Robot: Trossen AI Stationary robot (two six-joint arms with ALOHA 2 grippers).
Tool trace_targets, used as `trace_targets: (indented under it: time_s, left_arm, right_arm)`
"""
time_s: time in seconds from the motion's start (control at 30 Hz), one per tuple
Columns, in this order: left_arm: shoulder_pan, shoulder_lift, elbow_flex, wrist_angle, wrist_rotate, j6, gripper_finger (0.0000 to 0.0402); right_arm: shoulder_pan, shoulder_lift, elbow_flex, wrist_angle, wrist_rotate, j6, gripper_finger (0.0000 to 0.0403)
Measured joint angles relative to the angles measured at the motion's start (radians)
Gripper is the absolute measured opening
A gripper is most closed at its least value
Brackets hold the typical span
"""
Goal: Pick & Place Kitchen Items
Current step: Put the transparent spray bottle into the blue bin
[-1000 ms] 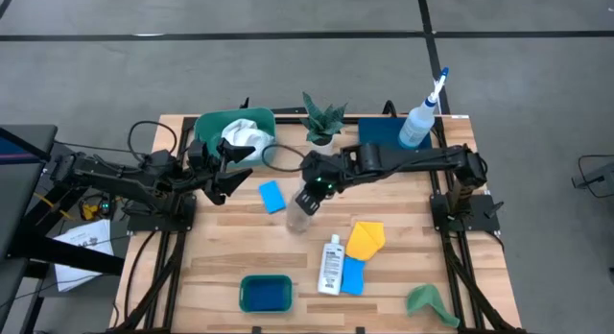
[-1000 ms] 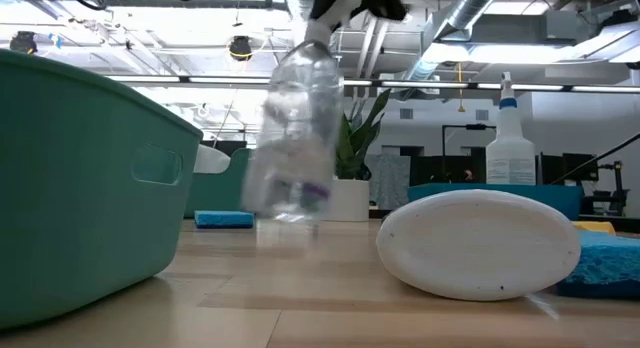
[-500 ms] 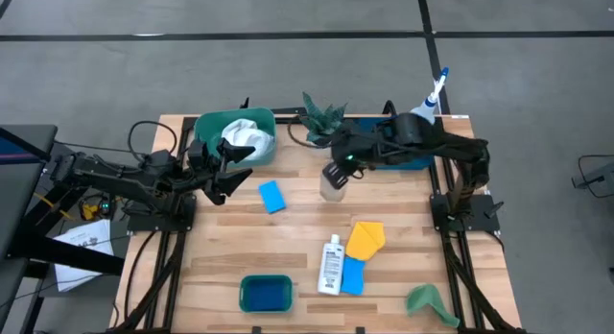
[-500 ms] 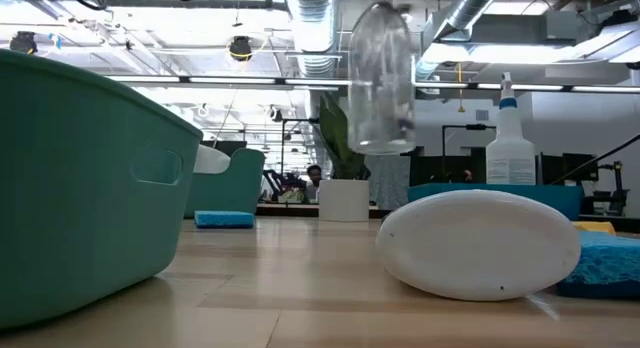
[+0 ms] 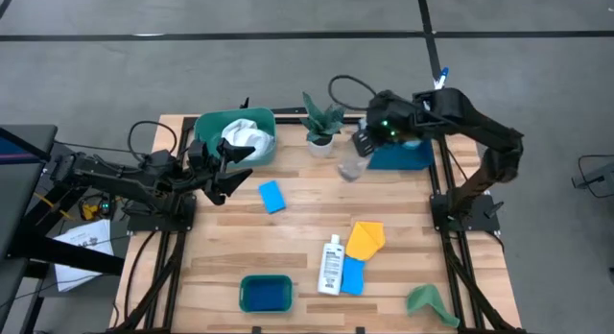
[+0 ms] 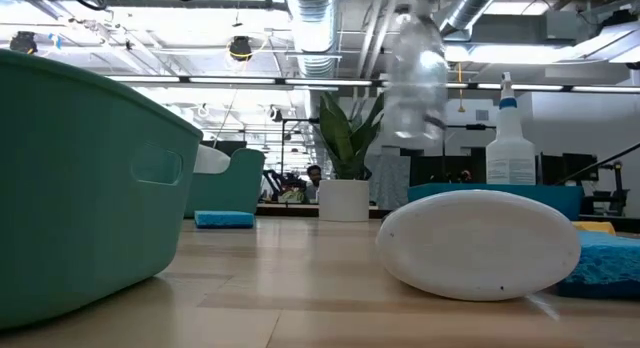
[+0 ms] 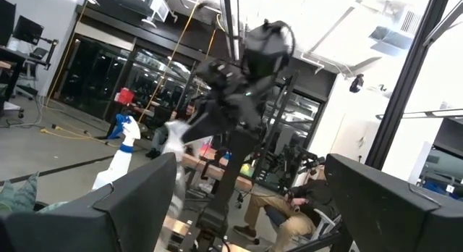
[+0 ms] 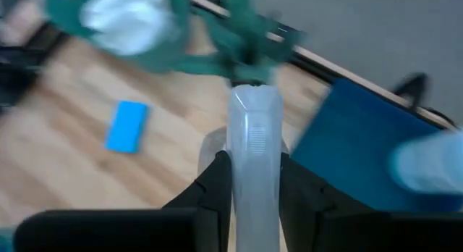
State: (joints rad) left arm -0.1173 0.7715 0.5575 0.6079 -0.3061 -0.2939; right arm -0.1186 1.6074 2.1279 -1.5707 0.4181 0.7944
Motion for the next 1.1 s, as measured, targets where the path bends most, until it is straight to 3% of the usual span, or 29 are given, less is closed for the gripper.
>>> trace_targets:
  time_s: [0.2,0.4,0.77,1.1]
  left_arm:
    - [0.000,0.000,0.000,-0.001,0.000,0.001,0.0347]
    - [0.000,0.000,0.000,-0.003,0.000,0.001,0.0347]
    - [0.001,0.000,0.000,-0.037,0.000,0.001,0.0347]
    - [0.001,0.000,0.000,-0.036,0.000,0.001,0.0347]
  right_arm:
    - [-0.147,-0.121,-0.246,0.001,0.001,-0.008,0.0072]
    - [-0.296,-0.195,-0.388,0.114,-0.002,-0.057,0.0072]
    - [-0.498,-0.179,-0.417,0.177,-0.010,-0.163,0.0071]
    - [-0.578,-0.179,-0.500,0.228,-0.017,-0.124,0.0071]
